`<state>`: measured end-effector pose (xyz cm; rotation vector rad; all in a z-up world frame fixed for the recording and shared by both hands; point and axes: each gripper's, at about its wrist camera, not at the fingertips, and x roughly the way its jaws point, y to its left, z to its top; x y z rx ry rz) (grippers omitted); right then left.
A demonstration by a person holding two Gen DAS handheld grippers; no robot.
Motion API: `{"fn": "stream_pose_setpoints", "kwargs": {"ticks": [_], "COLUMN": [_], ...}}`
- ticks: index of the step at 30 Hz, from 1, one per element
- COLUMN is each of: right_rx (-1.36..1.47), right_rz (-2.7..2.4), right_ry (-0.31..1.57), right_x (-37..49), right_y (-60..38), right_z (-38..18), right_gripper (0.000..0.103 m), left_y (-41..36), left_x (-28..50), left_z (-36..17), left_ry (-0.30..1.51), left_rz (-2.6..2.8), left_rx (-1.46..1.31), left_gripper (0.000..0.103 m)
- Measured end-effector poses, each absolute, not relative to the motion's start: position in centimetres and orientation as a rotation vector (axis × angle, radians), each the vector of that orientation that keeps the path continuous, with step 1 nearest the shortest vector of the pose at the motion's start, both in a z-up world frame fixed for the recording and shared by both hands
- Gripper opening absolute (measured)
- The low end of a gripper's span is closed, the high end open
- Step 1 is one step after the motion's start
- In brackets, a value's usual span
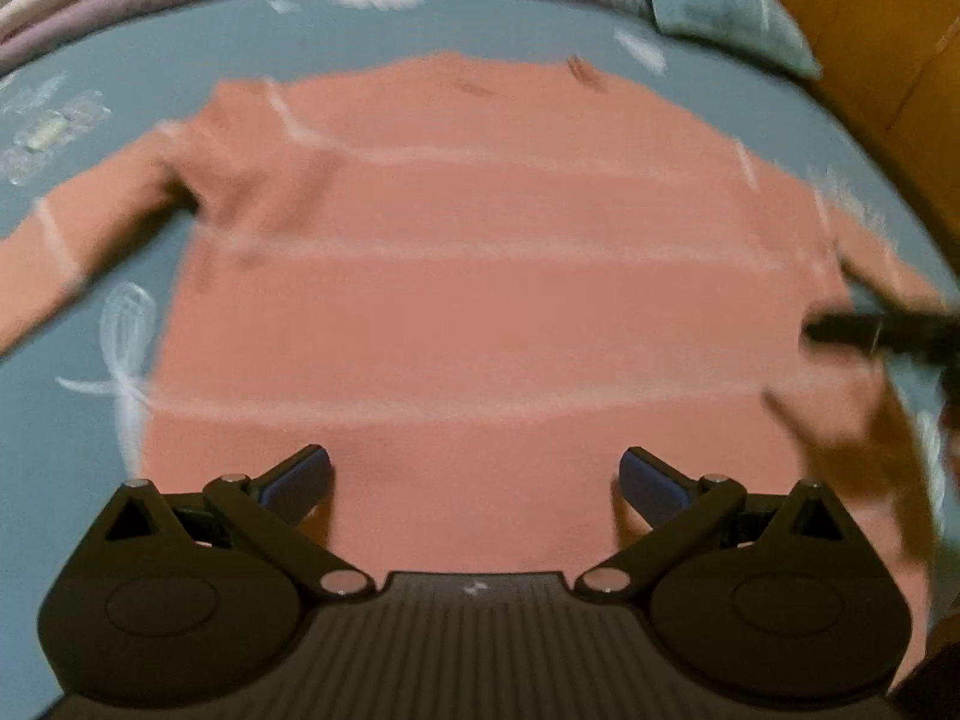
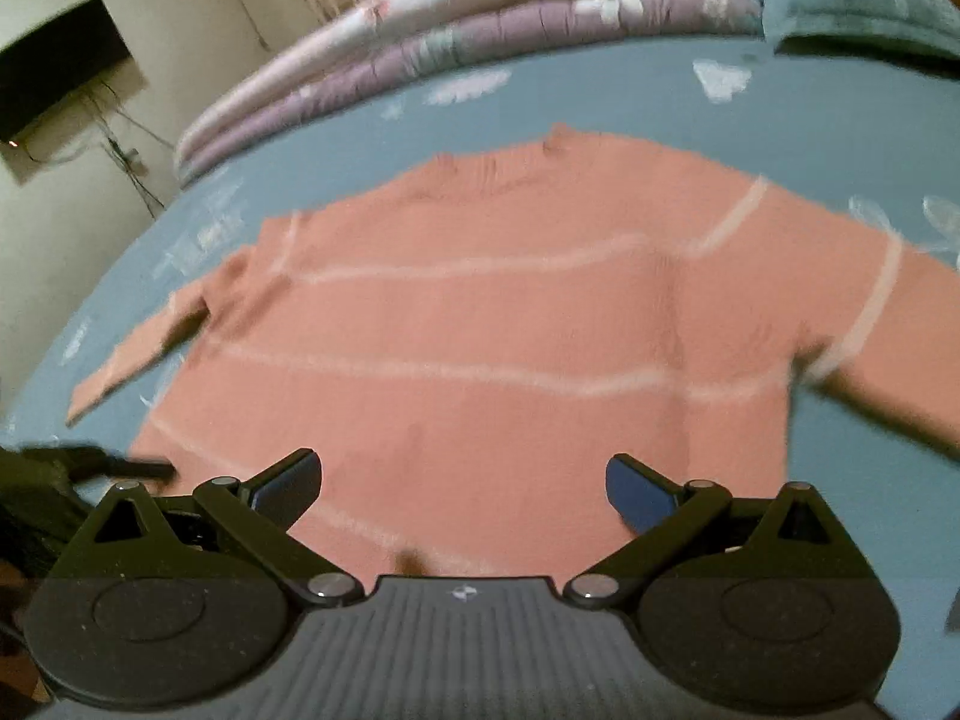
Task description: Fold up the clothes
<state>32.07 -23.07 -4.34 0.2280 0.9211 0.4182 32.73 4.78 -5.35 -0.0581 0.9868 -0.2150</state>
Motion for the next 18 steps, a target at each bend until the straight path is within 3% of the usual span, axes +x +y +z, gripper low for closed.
{"fn": "stream_pose_setpoints", "kwargs": {"ticks": [9, 18], "right_rx": [0.121, -0.034], "right_rz": [0.275, 0.225], "right_ry": [0.957, 0.980], "right_x": [31.3, 31.0], "right_y": [-20.0, -17.6], "right_z": [-5.5, -6.2], "right_gripper": [0.103, 0.103], "left_y": [15.3, 22.7], "left_x": [38.6, 43.0], "left_z": [-3.6, -8.0], "left_ry": [0.798, 0.799], "left_rz": [-0.148, -0.056], "left_rx": [-0.143, -0.297], "left_gripper": [0.102, 0.102]}}
